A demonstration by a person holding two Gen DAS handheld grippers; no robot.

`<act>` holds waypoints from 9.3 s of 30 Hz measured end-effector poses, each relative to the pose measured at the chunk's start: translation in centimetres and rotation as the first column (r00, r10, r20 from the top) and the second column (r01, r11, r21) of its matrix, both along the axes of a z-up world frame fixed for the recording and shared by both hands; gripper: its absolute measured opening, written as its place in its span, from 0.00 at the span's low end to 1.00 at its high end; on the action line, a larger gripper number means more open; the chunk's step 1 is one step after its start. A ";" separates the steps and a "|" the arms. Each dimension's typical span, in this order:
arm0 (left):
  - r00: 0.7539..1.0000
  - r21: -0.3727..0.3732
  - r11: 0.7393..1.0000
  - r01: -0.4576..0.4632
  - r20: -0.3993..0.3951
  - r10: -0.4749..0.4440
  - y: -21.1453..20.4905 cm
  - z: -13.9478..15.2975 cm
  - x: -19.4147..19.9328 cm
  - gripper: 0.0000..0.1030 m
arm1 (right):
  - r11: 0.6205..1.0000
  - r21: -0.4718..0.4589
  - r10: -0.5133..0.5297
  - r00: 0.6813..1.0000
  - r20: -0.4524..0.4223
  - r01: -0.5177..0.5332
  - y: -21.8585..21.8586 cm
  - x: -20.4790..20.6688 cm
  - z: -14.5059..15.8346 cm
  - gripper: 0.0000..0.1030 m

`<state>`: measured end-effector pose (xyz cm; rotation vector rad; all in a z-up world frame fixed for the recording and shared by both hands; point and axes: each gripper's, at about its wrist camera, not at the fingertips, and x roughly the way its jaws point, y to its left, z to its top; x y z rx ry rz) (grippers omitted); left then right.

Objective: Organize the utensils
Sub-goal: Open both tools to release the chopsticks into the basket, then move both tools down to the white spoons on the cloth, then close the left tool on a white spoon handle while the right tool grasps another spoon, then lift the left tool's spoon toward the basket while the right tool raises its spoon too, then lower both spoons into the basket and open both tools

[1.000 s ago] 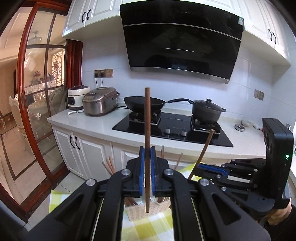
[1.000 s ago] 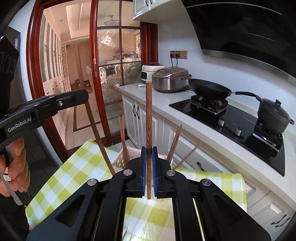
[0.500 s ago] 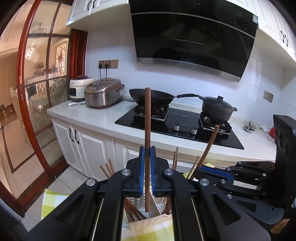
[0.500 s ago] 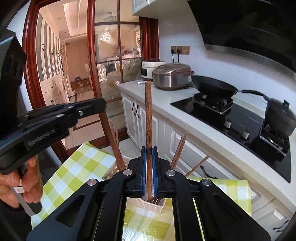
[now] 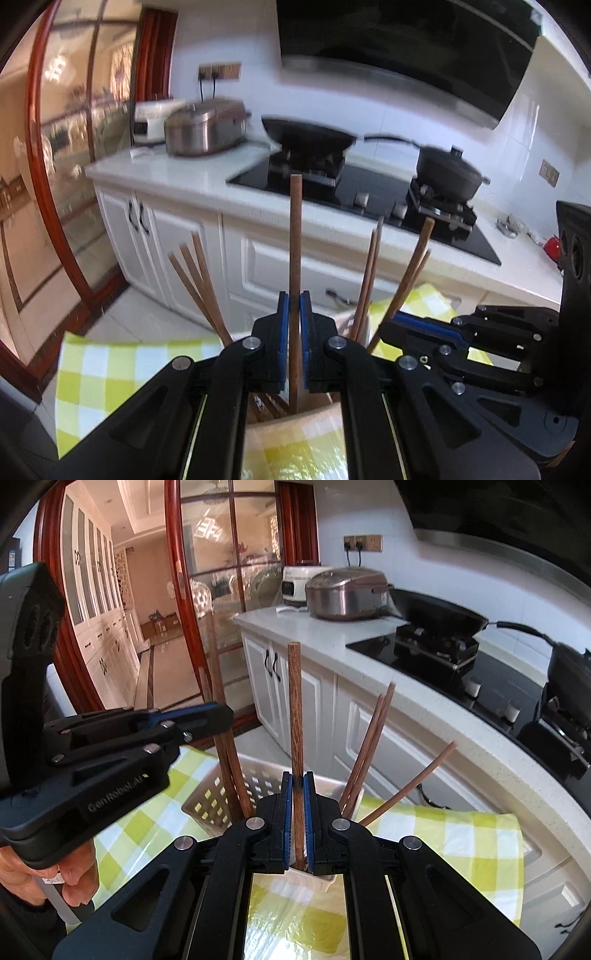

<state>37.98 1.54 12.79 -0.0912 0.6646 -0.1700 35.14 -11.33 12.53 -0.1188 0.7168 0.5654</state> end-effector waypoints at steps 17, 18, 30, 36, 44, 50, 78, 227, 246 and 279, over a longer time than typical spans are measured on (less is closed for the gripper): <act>0.994 -0.041 0.999 -0.008 0.106 0.013 1.2 1.9 -4.8 0.30 | 0.994 0.047 -0.104 0.985 0.134 0.099 -4.8 -2.0 2.8 0.48; 0.993 -0.046 0.999 -0.010 0.114 0.015 1.3 1.9 -5.5 0.32 | 0.993 0.050 -0.113 0.983 0.143 0.107 -5.3 -2.3 2.9 0.50; 1.000 -0.134 0.991 -0.009 -0.027 0.005 1.0 -9.2 -16.2 0.36 | 0.987 0.061 -0.152 0.988 0.006 0.151 -9.9 -11.9 -7.8 0.71; 0.984 -0.228 0.974 0.007 -0.174 -0.048 -0.2 -15.7 -19.2 0.33 | 0.979 0.019 -0.196 0.970 -0.140 0.201 -11.3 -14.9 -15.0 0.71; 0.960 -0.314 0.949 0.037 -0.251 -0.120 -1.7 -18.6 -18.9 0.22 | 0.979 -0.010 -0.202 0.967 -0.156 0.203 -12.9 -16.7 -17.0 0.72; 0.950 -0.327 0.944 0.046 -0.278 -0.143 -2.6 -19.5 -18.3 0.22 | 0.981 -0.005 -0.194 0.969 -0.151 0.195 -12.9 -16.6 -16.4 0.72; 0.970 -0.174 0.985 0.007 -0.237 -0.049 0.6 -18.6 -19.9 0.06 | 0.999 -0.038 -0.009 0.979 -0.203 0.002 -5.1 -17.6 -16.4 0.54; 0.983 -0.126 0.986 0.107 0.159 -0.086 1.0 -4.2 -20.1 0.06 | 1.000 0.018 -0.009 0.994 0.108 0.007 -4.7 -17.0 -3.8 0.05; 0.940 -0.082 0.993 0.081 0.337 -0.049 1.0 3.1 -7.8 0.06 | 0.998 0.057 -0.039 0.975 0.218 0.027 -4.9 -8.5 4.6 0.05; 0.949 -0.014 1.000 0.025 0.314 -0.019 1.0 -0.8 -2.4 0.07 | 0.999 0.025 -0.046 0.981 0.188 0.042 -2.4 -4.2 2.8 0.05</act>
